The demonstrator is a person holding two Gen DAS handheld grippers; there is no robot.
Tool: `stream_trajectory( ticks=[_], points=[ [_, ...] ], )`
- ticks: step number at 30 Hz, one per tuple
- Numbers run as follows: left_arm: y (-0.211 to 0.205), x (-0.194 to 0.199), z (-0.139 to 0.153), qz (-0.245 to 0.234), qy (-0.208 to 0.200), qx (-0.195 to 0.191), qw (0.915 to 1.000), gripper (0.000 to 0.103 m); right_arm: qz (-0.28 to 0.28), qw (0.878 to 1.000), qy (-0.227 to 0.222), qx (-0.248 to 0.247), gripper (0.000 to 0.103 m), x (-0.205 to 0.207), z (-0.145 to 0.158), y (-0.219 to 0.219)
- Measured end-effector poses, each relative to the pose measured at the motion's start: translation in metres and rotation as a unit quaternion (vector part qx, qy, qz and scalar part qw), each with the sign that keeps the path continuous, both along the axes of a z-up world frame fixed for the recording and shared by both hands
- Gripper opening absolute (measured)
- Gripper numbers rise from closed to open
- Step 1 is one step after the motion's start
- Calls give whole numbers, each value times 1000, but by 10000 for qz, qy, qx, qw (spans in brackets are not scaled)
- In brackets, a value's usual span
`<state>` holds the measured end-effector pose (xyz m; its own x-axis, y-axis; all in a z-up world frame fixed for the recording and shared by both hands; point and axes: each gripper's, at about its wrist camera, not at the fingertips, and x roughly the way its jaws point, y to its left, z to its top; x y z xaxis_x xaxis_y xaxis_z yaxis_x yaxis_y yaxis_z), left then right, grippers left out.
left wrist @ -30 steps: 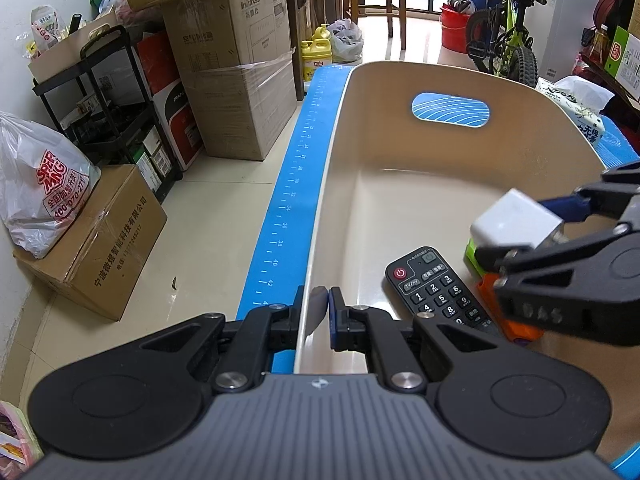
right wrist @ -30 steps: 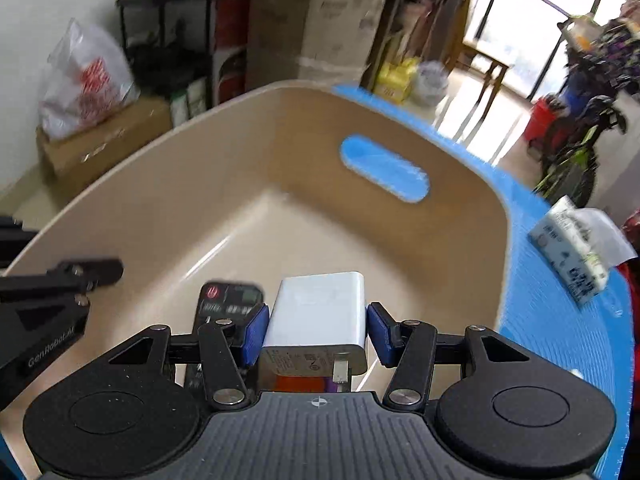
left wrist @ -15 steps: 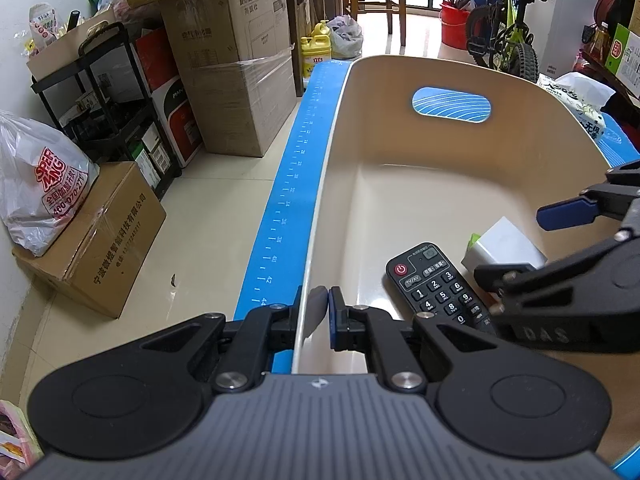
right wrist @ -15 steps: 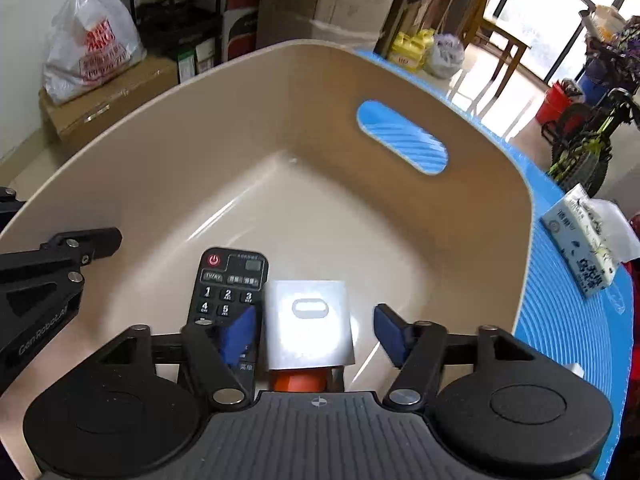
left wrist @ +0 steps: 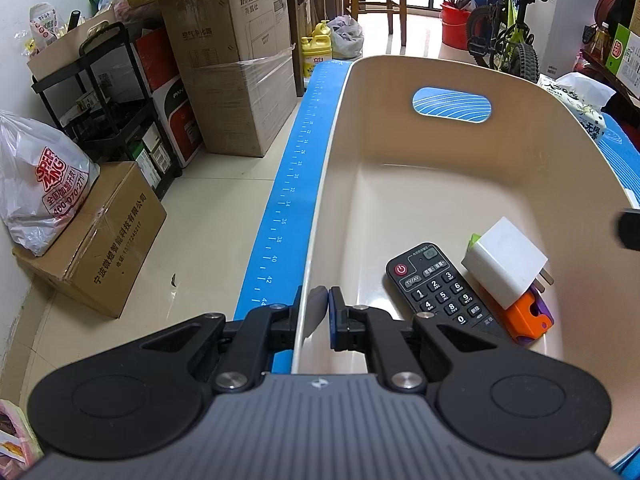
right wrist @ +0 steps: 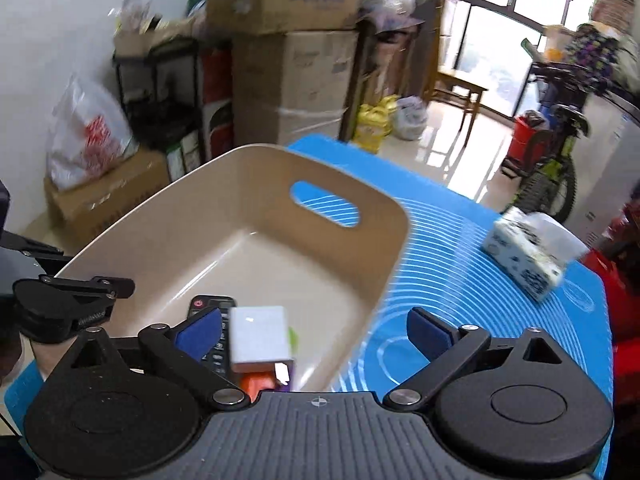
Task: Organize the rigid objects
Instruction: 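Move the right gripper back to the mat and close on the green ointment tin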
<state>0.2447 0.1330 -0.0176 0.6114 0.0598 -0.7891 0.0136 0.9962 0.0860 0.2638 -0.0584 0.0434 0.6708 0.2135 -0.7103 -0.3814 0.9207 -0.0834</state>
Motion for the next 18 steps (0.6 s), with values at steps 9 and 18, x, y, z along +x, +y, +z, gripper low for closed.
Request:
stream_trajectory(
  ticks=[9, 18],
  points=[
    [0, 0, 0, 0, 2, 3, 10000, 11, -896, 9957, -124, 175, 100, -40, -23, -75],
    [0, 0, 0, -1, 3, 5, 10000, 11, -1320, 9907, 272, 191, 100, -73, -68, -115]
  ],
)
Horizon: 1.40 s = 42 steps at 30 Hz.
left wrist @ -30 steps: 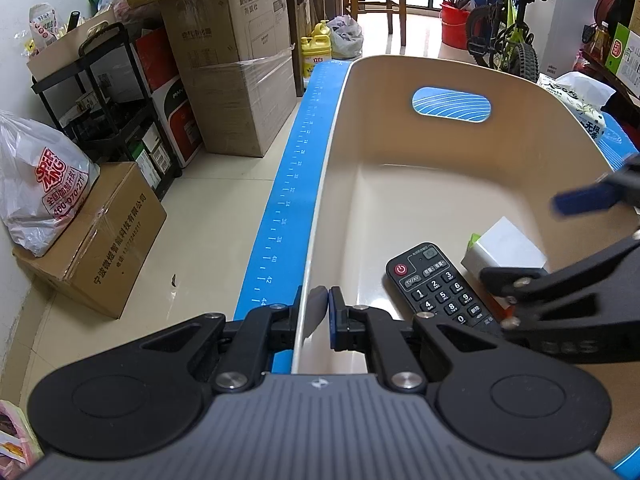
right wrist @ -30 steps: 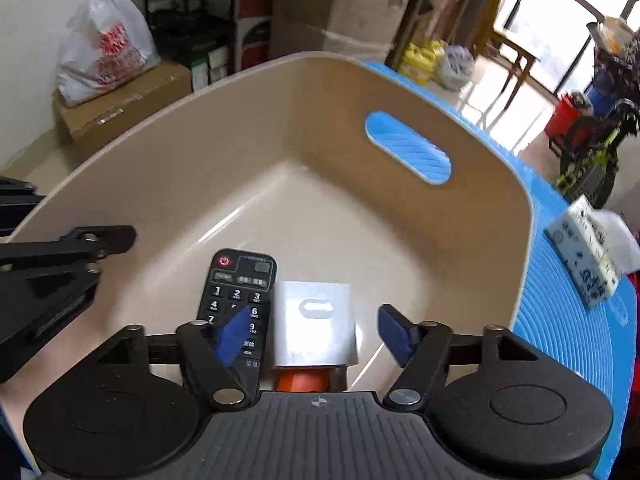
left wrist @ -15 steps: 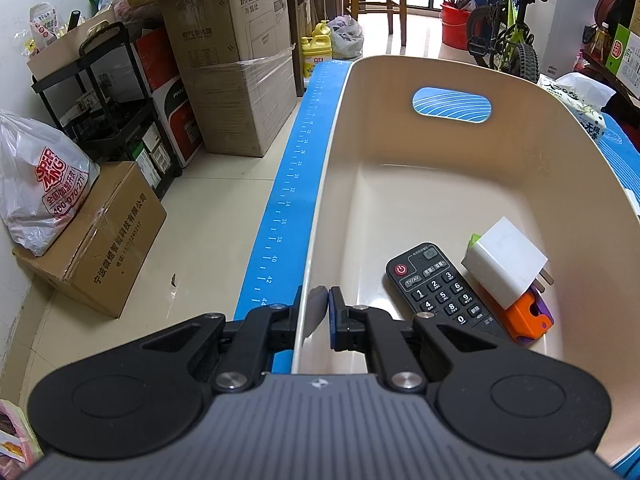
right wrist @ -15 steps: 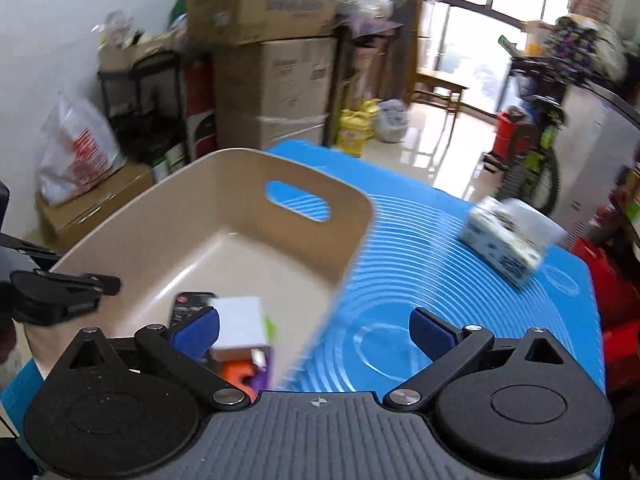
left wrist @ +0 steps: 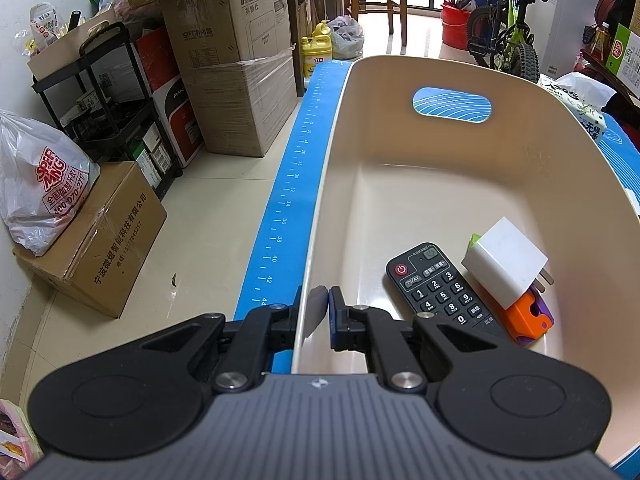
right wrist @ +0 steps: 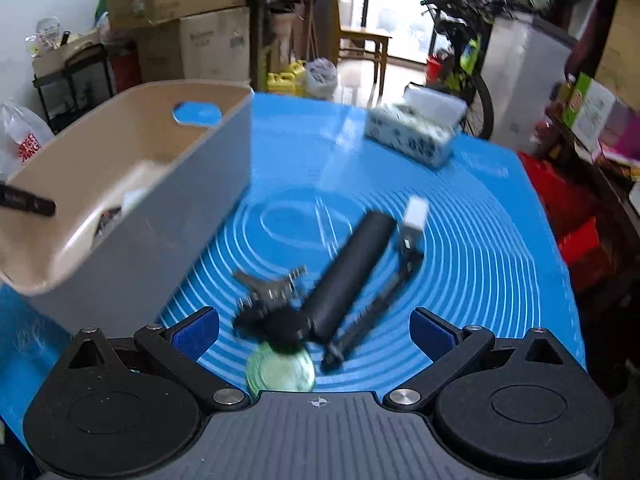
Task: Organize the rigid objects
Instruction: 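Move the right gripper back to the mat and close on the green ointment tin, then lift the green tin with the right gripper and release it into the bin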
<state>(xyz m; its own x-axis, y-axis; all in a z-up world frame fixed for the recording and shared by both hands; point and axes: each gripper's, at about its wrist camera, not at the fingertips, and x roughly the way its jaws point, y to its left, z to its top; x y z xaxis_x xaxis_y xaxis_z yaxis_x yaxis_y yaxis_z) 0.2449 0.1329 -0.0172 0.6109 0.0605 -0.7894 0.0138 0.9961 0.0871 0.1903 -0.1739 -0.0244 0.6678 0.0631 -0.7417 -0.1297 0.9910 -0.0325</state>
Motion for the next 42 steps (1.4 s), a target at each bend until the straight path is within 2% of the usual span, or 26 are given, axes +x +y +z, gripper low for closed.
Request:
stream_trajectory(
  ticks=[9, 18, 25, 30, 31, 42],
  points=[
    [0, 0, 0, 2, 3, -2, 10000, 11, -25, 9999, -68, -80, 100, -19, -43, 5],
    [0, 0, 0, 2, 3, -2, 10000, 11, -97, 9999, -121, 65, 99, -19, -65, 16],
    [0, 0, 0, 1, 4, -1, 10000, 11, -130, 9996, -225, 137, 83, -19, -74, 22],
    [0, 0, 0, 1, 6, 0, 10000, 11, -63, 9991, -305, 287, 63, -22, -72, 23],
    [0, 0, 0, 1, 6, 3, 10000, 11, -14, 9991, -321, 278, 54, -24, -72, 25],
    [0, 0, 0, 1, 7, -8, 10000, 11, -32, 9993, -310, 229, 54, -30, -57, 23]
  ],
)
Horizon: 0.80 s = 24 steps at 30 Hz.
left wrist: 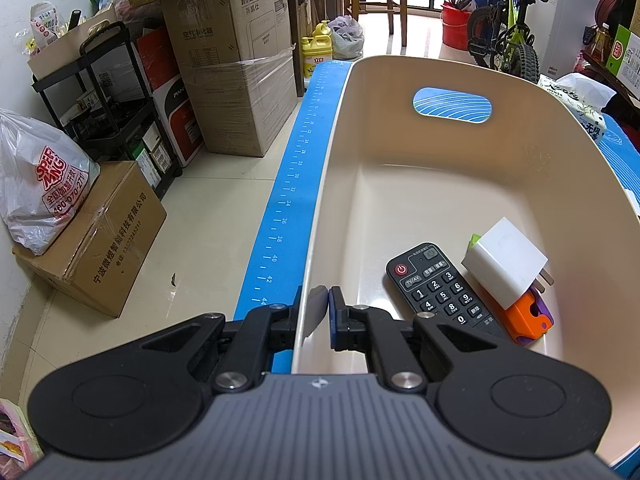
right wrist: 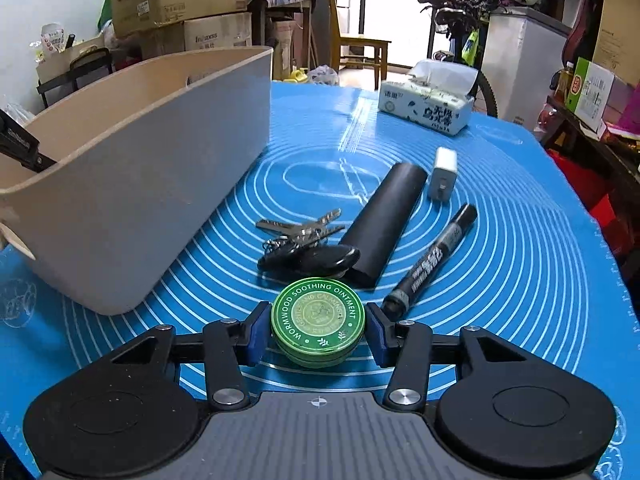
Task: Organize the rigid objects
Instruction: 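Lift the green tin with the right gripper and release it into the bin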
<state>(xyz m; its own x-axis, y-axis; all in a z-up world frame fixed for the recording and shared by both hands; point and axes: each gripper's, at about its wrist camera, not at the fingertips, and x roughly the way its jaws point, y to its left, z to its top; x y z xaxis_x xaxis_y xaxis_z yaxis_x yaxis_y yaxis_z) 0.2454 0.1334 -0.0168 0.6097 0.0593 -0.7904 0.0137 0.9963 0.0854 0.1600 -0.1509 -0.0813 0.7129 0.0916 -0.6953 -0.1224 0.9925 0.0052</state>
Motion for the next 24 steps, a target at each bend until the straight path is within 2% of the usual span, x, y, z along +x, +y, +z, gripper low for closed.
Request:
stream_trajectory(
  ticks=[13, 24],
  points=[
    [0, 0, 0, 0, 2, 2, 10000, 11, 173, 9978, -640, 27, 54, -12, 54, 7],
    [0, 0, 0, 0, 2, 4, 10000, 11, 542, 9900, -1306, 14, 54, 7, 105, 38]
  ],
)
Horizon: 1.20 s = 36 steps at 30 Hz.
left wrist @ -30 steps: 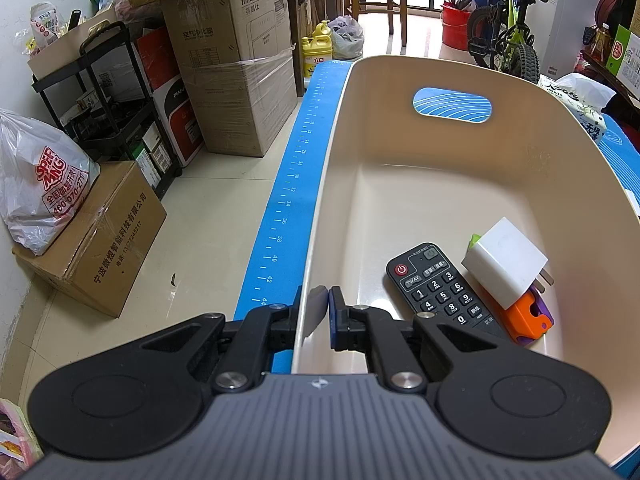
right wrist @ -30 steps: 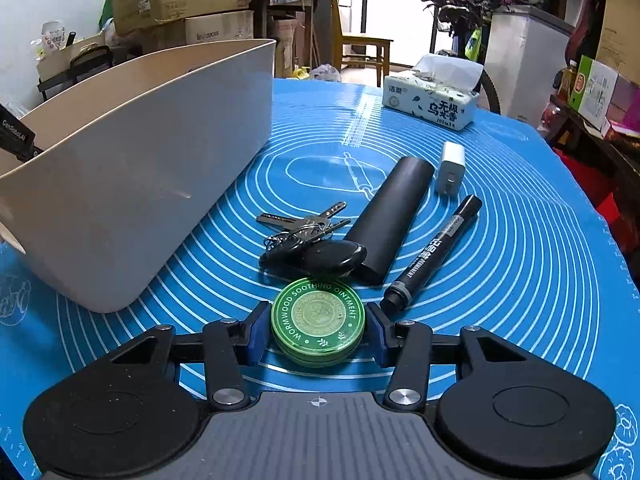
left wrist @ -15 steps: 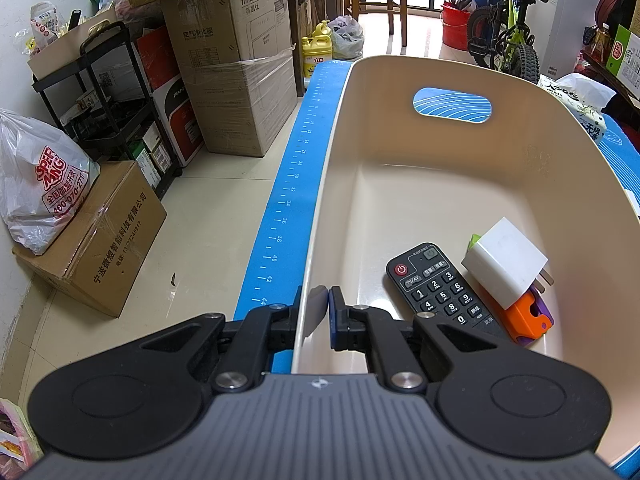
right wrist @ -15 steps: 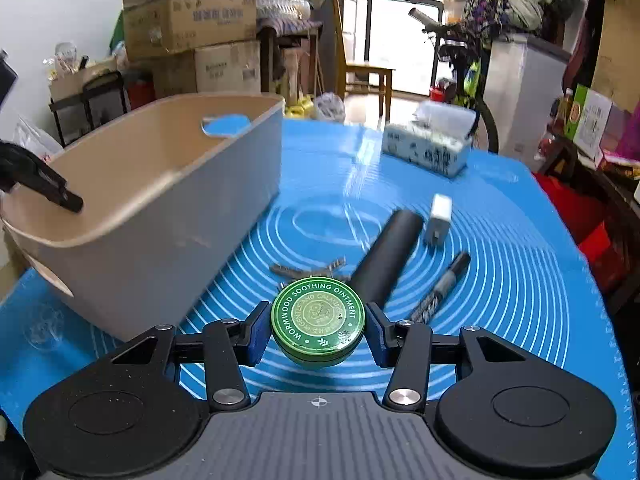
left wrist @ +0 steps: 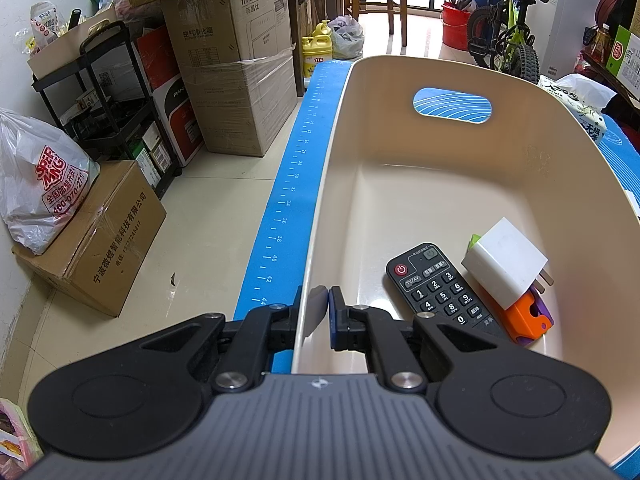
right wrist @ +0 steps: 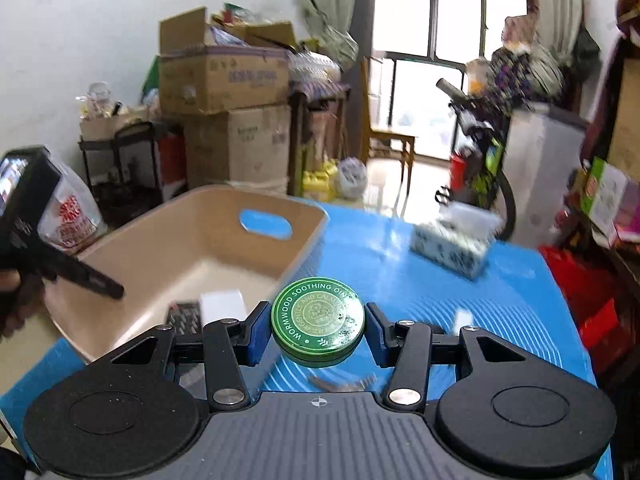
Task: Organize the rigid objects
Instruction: 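Lift the green tin with the right gripper and release it into the bin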
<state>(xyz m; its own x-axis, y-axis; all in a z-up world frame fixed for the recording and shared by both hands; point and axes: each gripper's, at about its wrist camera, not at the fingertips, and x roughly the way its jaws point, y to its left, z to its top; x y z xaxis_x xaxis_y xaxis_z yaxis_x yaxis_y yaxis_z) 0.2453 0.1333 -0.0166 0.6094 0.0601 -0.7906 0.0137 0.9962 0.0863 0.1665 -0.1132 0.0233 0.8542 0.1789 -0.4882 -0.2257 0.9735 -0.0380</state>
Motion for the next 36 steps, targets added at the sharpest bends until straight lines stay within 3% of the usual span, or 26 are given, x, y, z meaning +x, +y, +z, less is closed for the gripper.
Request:
stream_trajectory(
  ticks=[6, 11, 19, 36],
  points=[
    [0, 0, 0, -1, 1, -3, 10000, 11, 408, 9989, -173, -152, 54, 23, 14, 38],
    [0, 0, 0, 1, 3, -8, 10000, 11, 774, 9966, -35, -281, 54, 44, 16, 72],
    [0, 0, 0, 1, 3, -2, 10000, 11, 1184, 9901, 548, -517, 54, 70, -1, 110],
    [-1, -1, -2, 2, 12, 20, 10000, 10, 1793, 9604, 1853, -1055, 54, 93, -41, 146]
  ],
)
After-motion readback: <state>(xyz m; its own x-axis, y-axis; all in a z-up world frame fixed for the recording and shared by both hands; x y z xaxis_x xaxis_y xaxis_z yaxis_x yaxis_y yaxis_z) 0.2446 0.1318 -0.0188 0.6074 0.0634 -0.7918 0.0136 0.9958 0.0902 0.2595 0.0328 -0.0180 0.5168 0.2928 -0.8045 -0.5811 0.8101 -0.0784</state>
